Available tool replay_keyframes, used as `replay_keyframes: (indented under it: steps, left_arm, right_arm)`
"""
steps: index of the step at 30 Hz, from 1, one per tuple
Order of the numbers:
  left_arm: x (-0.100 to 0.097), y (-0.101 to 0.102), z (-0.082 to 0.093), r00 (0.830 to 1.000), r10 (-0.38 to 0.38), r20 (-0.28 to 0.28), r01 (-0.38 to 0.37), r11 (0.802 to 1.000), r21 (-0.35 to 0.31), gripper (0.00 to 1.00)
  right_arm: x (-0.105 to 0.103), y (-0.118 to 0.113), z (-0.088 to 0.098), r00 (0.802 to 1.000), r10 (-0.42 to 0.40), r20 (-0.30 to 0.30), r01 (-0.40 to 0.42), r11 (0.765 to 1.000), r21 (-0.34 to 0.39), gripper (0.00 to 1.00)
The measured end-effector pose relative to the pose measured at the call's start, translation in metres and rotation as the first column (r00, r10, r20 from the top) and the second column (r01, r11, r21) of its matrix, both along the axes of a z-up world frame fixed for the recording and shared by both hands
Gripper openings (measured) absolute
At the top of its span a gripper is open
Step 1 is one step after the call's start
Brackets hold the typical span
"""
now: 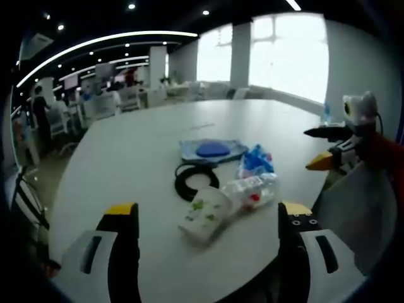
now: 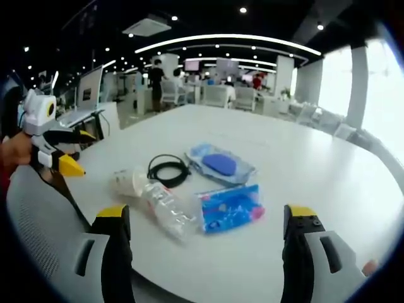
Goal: Arrange the tabletop items into an orderly group along one side of the table until the central work area is clear of visible clutter.
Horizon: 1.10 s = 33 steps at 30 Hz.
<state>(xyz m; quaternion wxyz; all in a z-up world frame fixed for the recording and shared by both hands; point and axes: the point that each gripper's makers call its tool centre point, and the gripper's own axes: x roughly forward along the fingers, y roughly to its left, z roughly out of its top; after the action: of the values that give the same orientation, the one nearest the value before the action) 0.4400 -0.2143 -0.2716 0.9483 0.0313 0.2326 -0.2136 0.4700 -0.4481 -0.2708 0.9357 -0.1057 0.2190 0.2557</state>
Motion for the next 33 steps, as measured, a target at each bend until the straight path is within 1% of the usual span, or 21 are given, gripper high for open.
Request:
replay_keyframes:
  steps: [33]
  left_arm:
    - [-0.0008, -0.0021, -0.0031, 1.000, -0.017, -0.019, 0.017, 1.000, 0.008, 0.85]
  right_arm:
    - [-0.0002, 0.0001, -0.0058, 1.000, 0.003, -0.026, -0.004, 1.000, -0.018, 1.00]
